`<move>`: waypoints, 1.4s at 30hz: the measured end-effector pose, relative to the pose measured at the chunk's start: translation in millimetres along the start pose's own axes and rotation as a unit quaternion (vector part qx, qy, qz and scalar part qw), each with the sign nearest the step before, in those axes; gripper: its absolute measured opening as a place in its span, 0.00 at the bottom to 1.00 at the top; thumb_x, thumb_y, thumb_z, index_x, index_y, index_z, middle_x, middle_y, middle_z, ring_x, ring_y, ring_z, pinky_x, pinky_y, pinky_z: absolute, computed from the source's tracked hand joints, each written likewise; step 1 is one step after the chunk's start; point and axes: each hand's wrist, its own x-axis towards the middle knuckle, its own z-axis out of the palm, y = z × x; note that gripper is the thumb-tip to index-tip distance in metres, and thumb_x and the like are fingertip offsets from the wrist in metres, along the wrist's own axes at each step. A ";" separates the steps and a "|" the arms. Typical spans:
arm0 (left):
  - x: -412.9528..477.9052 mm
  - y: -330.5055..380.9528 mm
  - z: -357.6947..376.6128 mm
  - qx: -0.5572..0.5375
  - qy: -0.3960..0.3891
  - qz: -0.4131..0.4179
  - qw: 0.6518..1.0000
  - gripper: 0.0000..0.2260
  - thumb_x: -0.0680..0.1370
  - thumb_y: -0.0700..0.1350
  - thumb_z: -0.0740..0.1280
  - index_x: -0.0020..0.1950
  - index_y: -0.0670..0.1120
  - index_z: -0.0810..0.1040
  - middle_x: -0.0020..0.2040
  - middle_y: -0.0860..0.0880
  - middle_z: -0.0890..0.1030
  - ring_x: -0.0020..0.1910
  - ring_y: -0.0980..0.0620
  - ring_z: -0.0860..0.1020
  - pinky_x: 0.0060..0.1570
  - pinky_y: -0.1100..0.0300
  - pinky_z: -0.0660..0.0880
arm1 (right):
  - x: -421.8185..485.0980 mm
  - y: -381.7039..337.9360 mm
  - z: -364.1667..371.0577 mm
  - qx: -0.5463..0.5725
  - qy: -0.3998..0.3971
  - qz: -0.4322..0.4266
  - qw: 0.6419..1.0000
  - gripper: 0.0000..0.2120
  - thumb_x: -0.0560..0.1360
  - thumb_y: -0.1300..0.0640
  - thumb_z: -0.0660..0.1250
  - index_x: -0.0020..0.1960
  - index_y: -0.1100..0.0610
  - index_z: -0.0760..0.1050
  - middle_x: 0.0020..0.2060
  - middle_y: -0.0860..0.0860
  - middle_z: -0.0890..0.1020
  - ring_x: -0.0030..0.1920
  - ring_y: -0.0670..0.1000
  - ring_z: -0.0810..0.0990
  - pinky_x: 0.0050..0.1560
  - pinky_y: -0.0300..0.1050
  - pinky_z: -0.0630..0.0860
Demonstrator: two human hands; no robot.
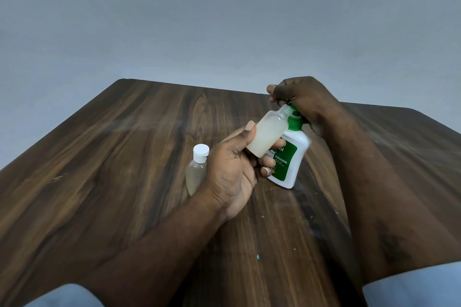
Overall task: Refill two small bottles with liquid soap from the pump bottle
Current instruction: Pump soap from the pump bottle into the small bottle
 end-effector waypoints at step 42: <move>1.1 0.8 -1.0 -0.010 0.000 0.000 1.000 0.22 0.83 0.53 0.61 0.66 0.38 0.78 0.50 0.37 0.83 0.32 0.53 0.75 0.32 0.61 0.72 | -0.3 -0.8 0.4 0.005 0.015 -0.002 1.000 0.10 0.79 0.55 0.72 0.42 0.59 0.81 0.25 0.44 0.76 0.27 0.43 0.73 0.37 0.44 0.69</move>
